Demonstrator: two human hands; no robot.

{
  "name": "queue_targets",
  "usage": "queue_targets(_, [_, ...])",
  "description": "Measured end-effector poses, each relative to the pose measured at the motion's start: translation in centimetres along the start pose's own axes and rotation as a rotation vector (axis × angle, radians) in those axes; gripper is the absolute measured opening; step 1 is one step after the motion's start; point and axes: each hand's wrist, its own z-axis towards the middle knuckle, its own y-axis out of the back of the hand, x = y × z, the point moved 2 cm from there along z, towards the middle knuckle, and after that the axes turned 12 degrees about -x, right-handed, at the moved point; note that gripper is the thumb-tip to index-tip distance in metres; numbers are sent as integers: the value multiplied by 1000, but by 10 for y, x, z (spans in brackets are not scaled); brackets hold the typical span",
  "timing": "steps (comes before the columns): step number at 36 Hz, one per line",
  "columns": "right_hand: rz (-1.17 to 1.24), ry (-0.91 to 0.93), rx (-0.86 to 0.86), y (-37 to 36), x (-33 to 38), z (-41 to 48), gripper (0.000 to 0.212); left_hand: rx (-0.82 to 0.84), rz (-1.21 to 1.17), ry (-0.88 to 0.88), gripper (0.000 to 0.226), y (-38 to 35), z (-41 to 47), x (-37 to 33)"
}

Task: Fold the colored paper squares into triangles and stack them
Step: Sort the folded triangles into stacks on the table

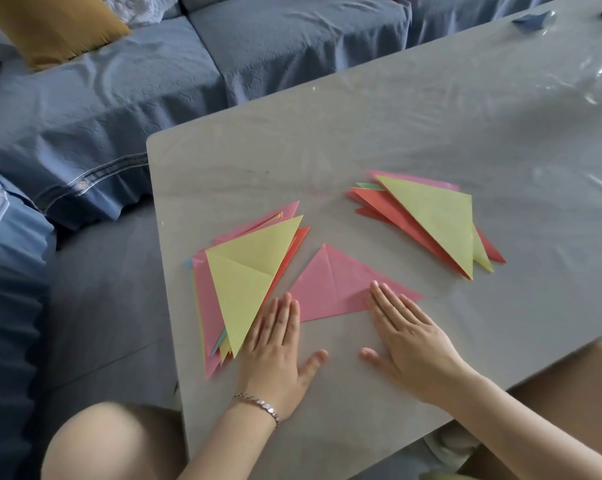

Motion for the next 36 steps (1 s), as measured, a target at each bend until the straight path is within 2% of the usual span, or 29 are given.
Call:
queue_targets(11, [-22,-198,15,3,-33,-24,80,3,5,51,77,3,-3,0])
queue_targets(15, [18,-293,-51,6,-33,-28,78,5,-11,52,78,4,-3,0])
queue_targets(17, [63,-370,-122,9,-29,-23,67,0,-31,56,77,3,-3,0])
queue_targets(20, [173,-489,-255,17,-26,-4,39,6,-56,66,76,2,-3,-1])
queue_targets(21, [209,-491,-266,19,-25,5,41,18,-63,72,76,3,-3,-1])
queue_targets(23, [261,-459,-196,27,-19,26,50,39,-88,80,77,6,-3,-2])
queue_targets(25, [262,-432,-50,32,-12,45,61,25,-111,41,75,10,-2,-5])
queue_targets(28, [251,-431,153,32,-6,66,72,-98,-188,-94,59,20,-2,-9])
queue_targets(32, [217,-455,260,28,-5,74,63,-300,-352,-79,42,35,0,-3])
queue_targets(36, [308,-552,322,30,-6,69,47,-429,-246,42,32,44,15,10])
